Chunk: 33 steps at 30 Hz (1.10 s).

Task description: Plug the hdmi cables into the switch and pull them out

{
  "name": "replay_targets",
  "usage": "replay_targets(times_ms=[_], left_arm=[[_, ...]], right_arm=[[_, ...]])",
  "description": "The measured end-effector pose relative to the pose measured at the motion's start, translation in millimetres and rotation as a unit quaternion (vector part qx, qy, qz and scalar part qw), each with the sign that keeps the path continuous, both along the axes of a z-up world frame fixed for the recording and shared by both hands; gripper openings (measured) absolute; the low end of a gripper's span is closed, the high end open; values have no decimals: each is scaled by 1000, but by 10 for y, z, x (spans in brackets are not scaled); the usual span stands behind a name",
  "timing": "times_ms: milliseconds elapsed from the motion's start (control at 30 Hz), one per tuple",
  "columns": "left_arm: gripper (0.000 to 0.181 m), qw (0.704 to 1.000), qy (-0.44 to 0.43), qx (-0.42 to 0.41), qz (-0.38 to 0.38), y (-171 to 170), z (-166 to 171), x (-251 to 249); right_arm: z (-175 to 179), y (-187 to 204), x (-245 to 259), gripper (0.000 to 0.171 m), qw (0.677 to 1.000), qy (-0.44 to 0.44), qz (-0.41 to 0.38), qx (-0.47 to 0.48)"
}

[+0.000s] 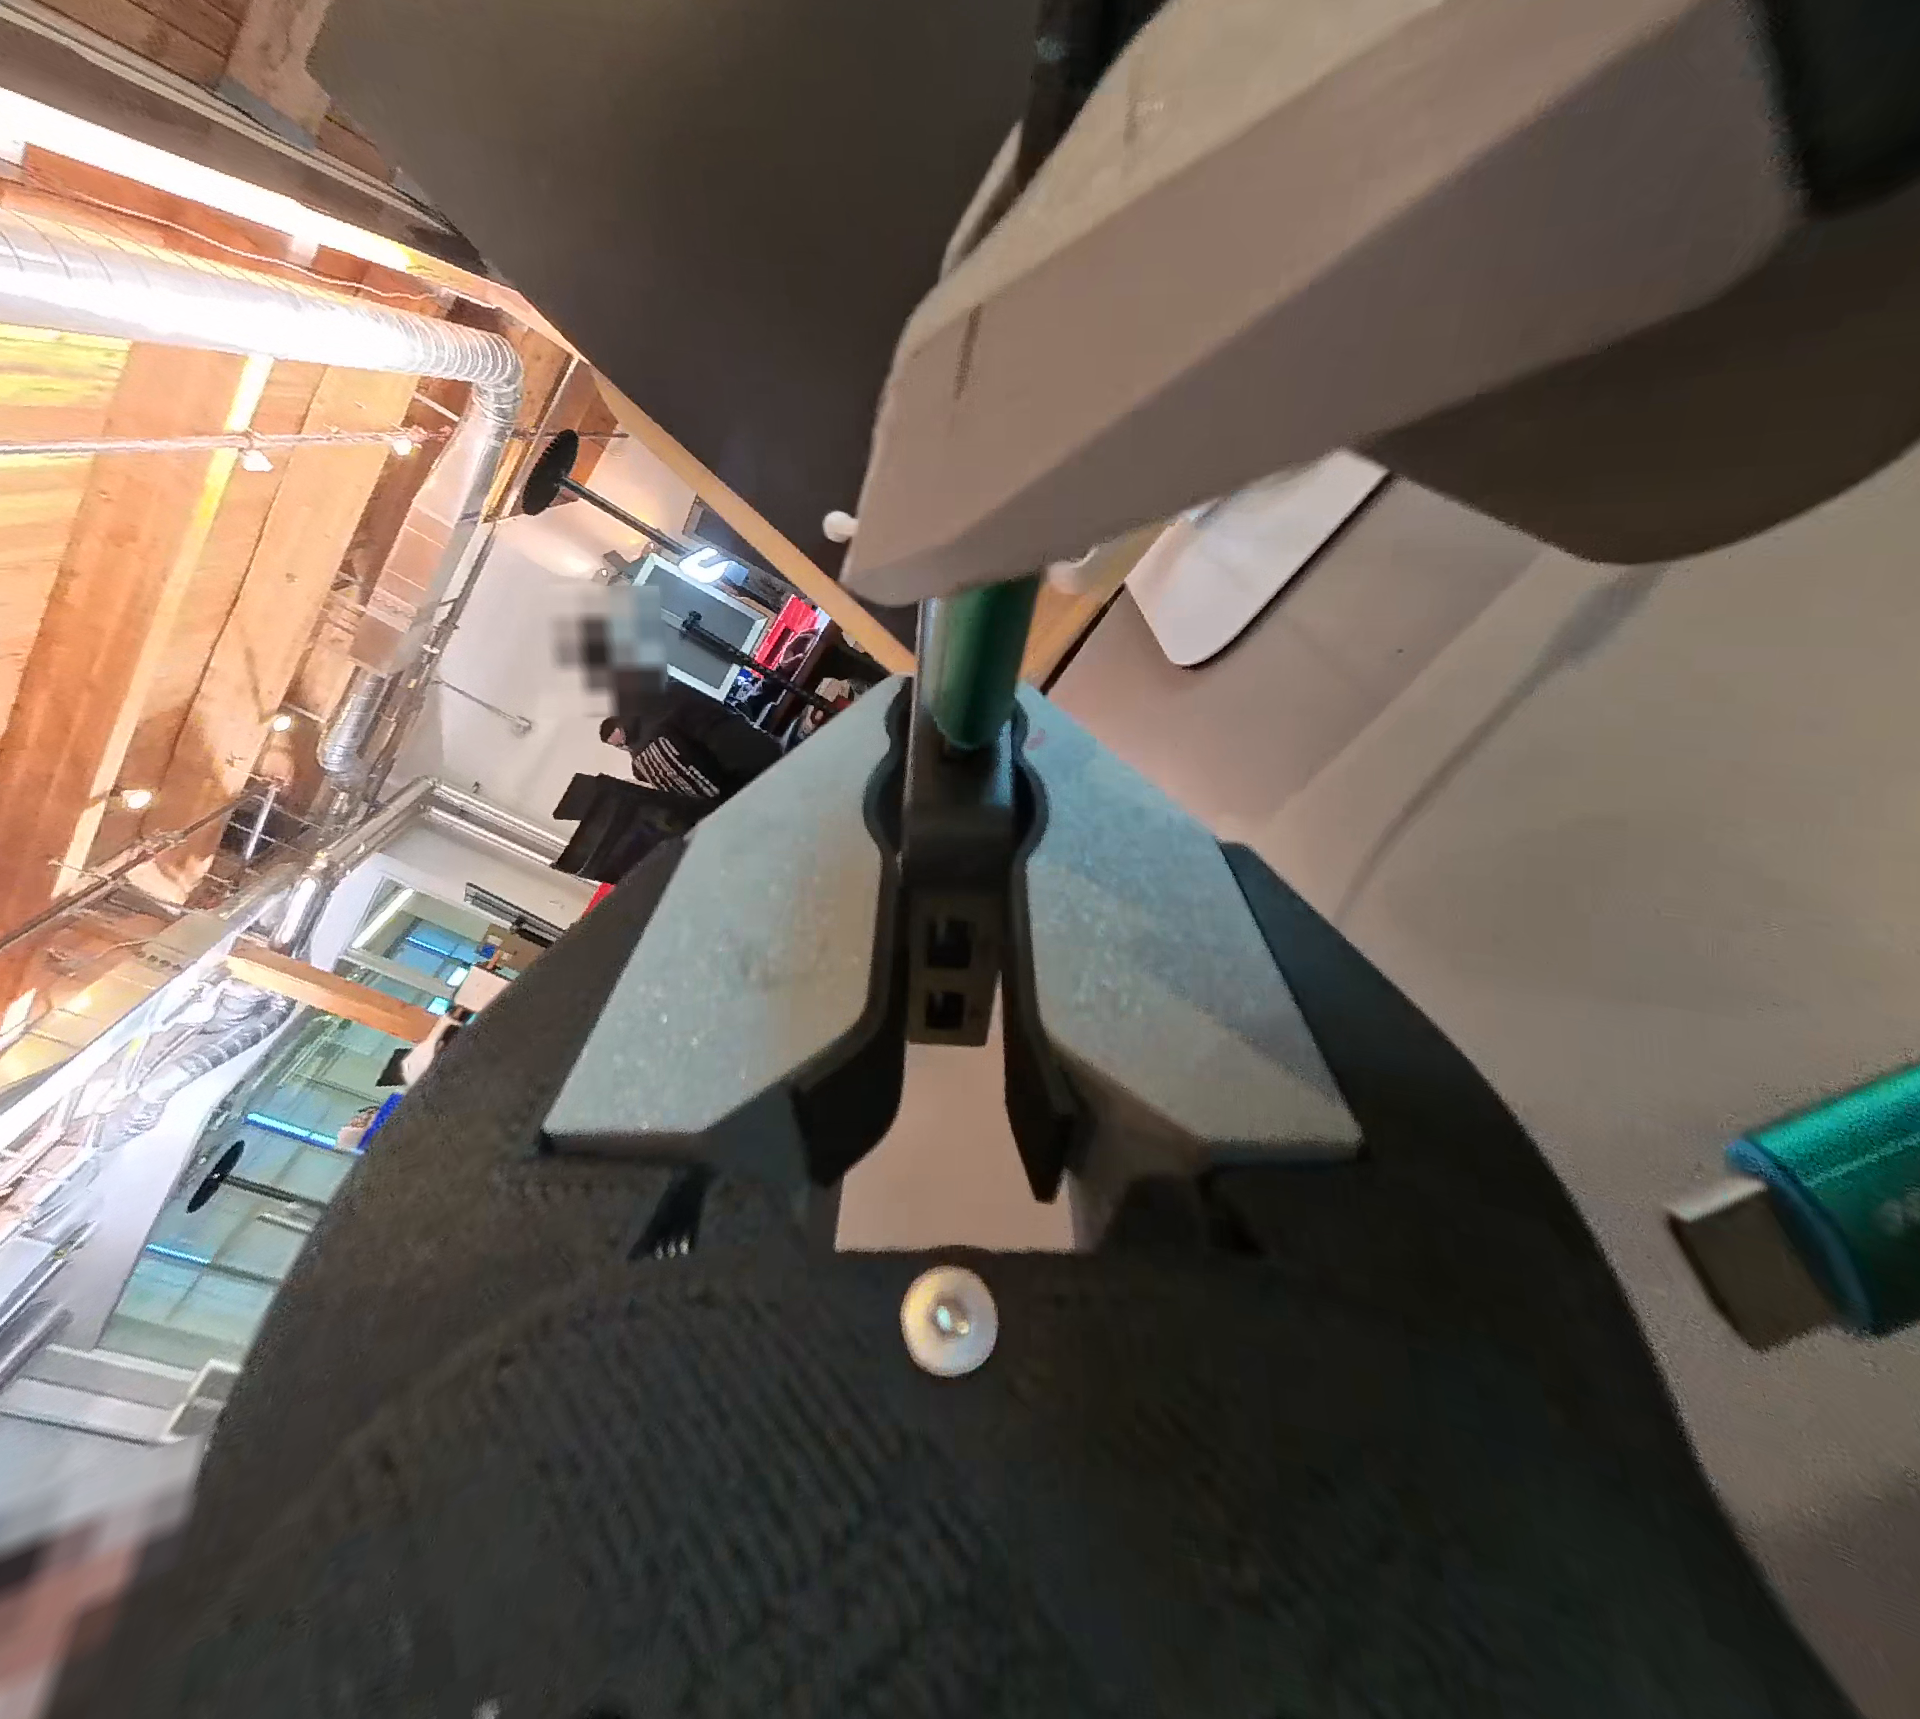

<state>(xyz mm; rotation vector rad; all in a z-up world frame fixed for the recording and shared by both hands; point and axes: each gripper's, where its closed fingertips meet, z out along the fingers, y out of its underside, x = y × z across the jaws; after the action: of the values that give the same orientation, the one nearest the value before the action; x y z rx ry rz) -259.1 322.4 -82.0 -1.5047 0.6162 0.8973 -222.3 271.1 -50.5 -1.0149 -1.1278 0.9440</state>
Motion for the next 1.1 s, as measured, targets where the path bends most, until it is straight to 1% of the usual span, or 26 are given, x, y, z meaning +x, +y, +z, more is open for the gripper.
replay_targets(times_ms=[100, 167, 200, 233, 300, 367, 467, 567, 667, 733, 767, 900, 1000, 1100], left_arm=[[11, 1000, -9, 4, 2, -14, 26, 5], [11, 999, -30, -9, -10, 6, -16, 31], [11, 998, -51, -24, -28, 25, -79, 71], [11, 996, -68, -32, -45, 39, -117, 109], [11, 993, -76, -43, -76, 46, -159, 162], [12, 995, -54, -35, -75, 25, -132, 165], [12, 997, -22, -11, -72, -27, -19, 202], [11, 999, 21, 5, -50, -49, 51, 231], [11, 999, 15, 7, -34, -24, 59, 217], [11, 999, 2, 6, -32, -28, 75, 192], [11, 999, -3, -1, -35, -27, 51, 193], [11, 994, -59, -46, -80, -22, -107, 263], [11, 982, -116, -90, -116, -2, -244, 311], [11, 957, -190, -165, -147, 11, -458, 377]], right_arm=[[29, -22, 0, 11, 1000, 0, -2, 12], [26, -9, 12, 11, 999, 14, 21, -30], [15, -14, 12, 10, 998, 15, 41, -49], [7, -22, 14, 10, 997, 10, 53, -50], [-21, -33, 23, 9, 998, -14, 57, 1], [-27, -71, 33, 8, 997, -28, 60, 47], [29, -130, 97, 8, 994, -22, 79, 68], [62, -143, 170, 8, 994, -10, 90, 67], [74, -110, 176, 8, 996, 8, 83, 24], [88, -111, 162, 8, 995, 26, 91, 2], [79, -111, 157, 8, 995, 24, 94, 7], [4, -110, 134, 8, 995, -27, 84, 55], [-51, -77, 83, 7, 994, -67, 57, 58], [-147, 8, 14, 7, 992, -119, 41, 7]])
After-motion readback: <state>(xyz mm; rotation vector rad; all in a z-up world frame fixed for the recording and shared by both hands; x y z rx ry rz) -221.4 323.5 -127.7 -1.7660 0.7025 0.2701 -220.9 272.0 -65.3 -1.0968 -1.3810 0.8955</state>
